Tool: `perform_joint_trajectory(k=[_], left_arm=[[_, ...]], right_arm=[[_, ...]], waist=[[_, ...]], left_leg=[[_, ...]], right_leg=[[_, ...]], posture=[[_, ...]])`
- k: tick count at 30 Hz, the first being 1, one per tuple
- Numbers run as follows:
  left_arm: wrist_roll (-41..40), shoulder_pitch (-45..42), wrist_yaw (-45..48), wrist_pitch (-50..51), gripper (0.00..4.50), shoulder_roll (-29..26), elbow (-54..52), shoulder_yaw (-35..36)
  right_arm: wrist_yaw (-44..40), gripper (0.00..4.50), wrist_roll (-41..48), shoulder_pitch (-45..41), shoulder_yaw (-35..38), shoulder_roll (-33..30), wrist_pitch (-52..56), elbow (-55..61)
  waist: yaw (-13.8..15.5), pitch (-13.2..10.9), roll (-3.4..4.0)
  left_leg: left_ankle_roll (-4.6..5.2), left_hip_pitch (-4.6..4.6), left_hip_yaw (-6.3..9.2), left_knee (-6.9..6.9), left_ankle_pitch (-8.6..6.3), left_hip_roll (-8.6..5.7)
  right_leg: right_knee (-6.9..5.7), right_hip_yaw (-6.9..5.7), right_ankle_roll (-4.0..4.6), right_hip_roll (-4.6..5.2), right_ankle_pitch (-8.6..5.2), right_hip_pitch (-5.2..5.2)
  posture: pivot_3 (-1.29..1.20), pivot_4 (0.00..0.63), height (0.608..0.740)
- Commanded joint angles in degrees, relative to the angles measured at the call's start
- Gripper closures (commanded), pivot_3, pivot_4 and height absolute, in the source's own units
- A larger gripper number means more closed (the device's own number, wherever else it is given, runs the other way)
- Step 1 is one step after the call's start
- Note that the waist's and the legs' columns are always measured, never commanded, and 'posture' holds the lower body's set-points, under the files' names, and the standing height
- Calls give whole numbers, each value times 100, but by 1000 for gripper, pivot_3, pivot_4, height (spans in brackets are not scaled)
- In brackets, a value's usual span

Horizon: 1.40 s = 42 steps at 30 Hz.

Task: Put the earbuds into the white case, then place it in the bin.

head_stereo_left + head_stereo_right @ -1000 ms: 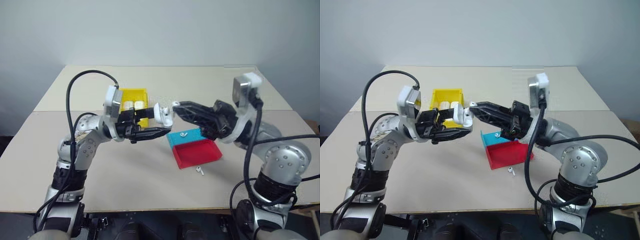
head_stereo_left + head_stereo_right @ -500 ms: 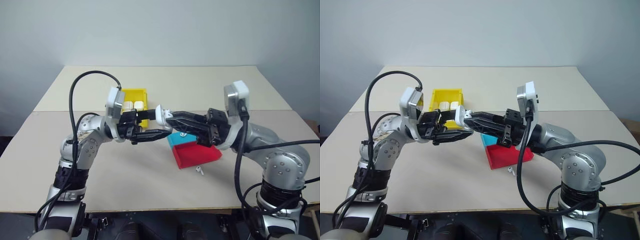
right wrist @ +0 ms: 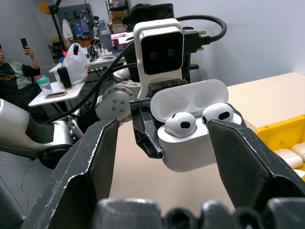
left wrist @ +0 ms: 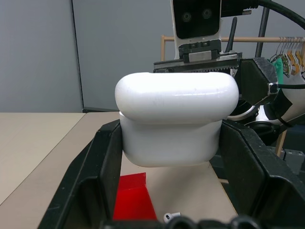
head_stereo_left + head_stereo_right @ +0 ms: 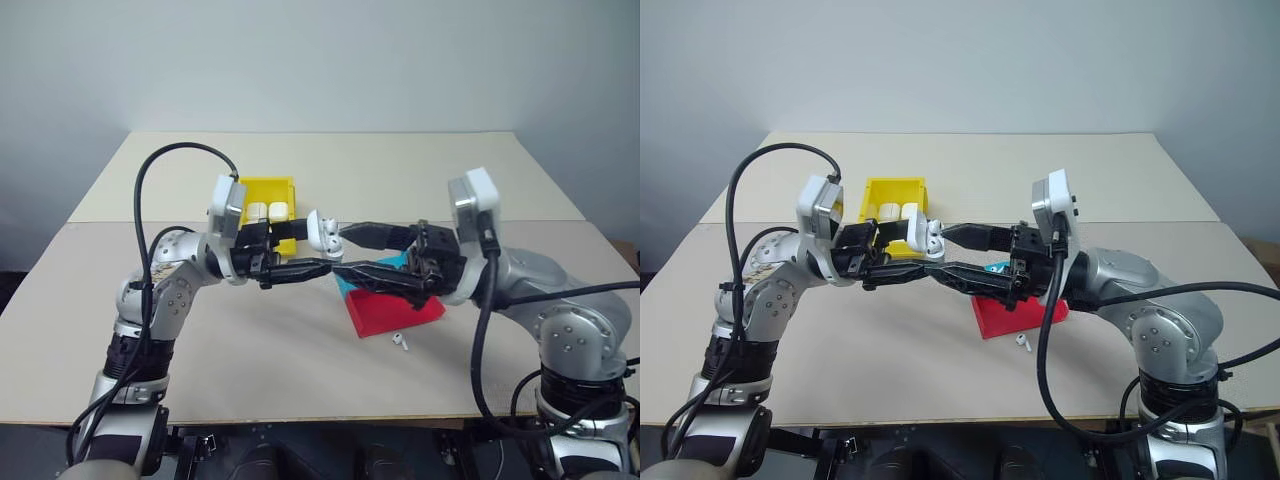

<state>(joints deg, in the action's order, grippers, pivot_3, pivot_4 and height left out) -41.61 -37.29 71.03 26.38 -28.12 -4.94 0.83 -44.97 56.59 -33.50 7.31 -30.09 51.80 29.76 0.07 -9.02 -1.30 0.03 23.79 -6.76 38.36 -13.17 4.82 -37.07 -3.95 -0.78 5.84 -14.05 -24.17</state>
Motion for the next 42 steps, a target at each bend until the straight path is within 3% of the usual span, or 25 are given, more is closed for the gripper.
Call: perform_joint_trajectory(k=[1, 6, 9, 17, 23, 30, 37, 42], left_arm=[[-75, -41, 25, -134, 1724, -10, -224, 134], [63, -46, -8, -229, 1724, 7, -93, 93], [257, -51, -19, -388, 1724, 102, 53, -33], [688, -268, 6, -736, 1724, 404, 532, -318], [794, -377, 146, -885, 1724, 554, 700, -370], [728, -341, 191, -855, 1724, 572, 623, -310], [645, -105, -8, -847, 1724, 513, 337, -139], [651, 64, -256, -880, 1724, 480, 156, -18]], right_arm=[[-108, 964, 223, 12, 96, -184, -74, 61], [-120, 964, 452, -31, 475, -563, -151, 102], [104, 1538, 322, -383, 492, -762, -153, -20], [309, 4421, -124, -1592, -459, -900, 170, -153], [-15, 4468, -1039, -2309, -1542, -1082, 114, -230], [-941, 4468, -1741, -2768, -2159, -1477, -59, -520], [-1520, 4468, -2192, -2612, -2146, -1840, -341, -750], [-1201, 4468, -2037, -2456, -1501, -1564, -368, -926]], waist=[[6, 0, 0], [35, 0, -1], [36, 0, -1], [42, 0, -1], [46, 0, -1], [50, 0, -1], [50, -1, -1], [45, -1, -1]], left_leg=[[0, 0, 0, 0, 0, 0], [1, 0, -1, 0, -1, 0], [2, 0, -1, 1, -1, 0], [4, 1, -3, 3, -2, 0], [5, 6, -3, 6, -3, 0], [13, 9, -4, 12, -7, 0], [13, 10, -3, 18, -8, 2], [14, 10, -4, 18, -8, 2]], right_leg=[[0, 0, 0, 0, 0, 0], [2, 0, 0, 1, 0, 0], [2, 1, 0, 0, 0, 0], [3, 1, 0, 0, 0, -2], [1, 0, 0, 1, 0, -5], [3, -1, 0, 2, 0, -6], [1, -2, 0, 2, 0, -5], [0, -1, 0, 3, 0, -5]], posture=[[0, 150, 740], [0, 150, 740], [0, 150, 740], [0, 150, 740], [0, 150, 740], [0, 150, 740], [0, 150, 740], [0, 150, 740]])
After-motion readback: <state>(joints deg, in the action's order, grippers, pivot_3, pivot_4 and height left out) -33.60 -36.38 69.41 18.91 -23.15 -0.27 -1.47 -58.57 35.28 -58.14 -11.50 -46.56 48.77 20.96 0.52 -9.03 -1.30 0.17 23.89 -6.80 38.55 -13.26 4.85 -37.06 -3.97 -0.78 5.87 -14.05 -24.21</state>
